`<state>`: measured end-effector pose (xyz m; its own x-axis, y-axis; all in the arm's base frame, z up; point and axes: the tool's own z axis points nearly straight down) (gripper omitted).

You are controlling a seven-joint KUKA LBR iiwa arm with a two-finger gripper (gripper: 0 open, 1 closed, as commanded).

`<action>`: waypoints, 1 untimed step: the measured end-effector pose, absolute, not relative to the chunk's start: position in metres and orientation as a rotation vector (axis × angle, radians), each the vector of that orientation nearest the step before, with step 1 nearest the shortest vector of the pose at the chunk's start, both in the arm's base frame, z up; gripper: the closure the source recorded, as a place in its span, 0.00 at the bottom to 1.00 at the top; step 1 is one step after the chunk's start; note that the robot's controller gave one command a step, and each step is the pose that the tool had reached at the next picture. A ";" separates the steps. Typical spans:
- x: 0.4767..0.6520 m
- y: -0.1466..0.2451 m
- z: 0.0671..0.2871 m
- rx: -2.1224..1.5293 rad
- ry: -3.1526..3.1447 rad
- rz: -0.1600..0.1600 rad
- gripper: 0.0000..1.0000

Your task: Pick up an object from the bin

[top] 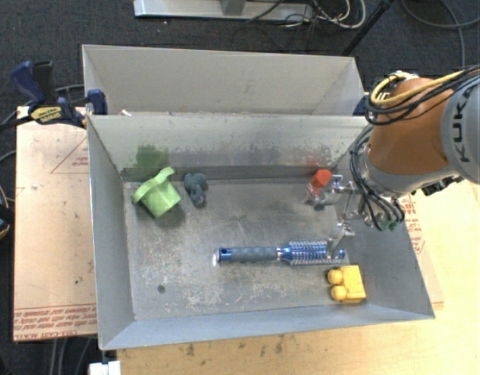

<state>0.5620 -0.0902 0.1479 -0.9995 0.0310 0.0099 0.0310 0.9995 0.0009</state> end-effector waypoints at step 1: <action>0.523 -0.081 0.072 0.022 -3.150 0.000 0.00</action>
Offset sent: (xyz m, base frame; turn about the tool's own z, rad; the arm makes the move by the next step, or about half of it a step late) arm -0.0416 0.0083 -0.0768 -0.0474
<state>0.5227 -0.0814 0.0720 -0.9999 -0.0138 -0.0089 -0.0138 0.9999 -0.0001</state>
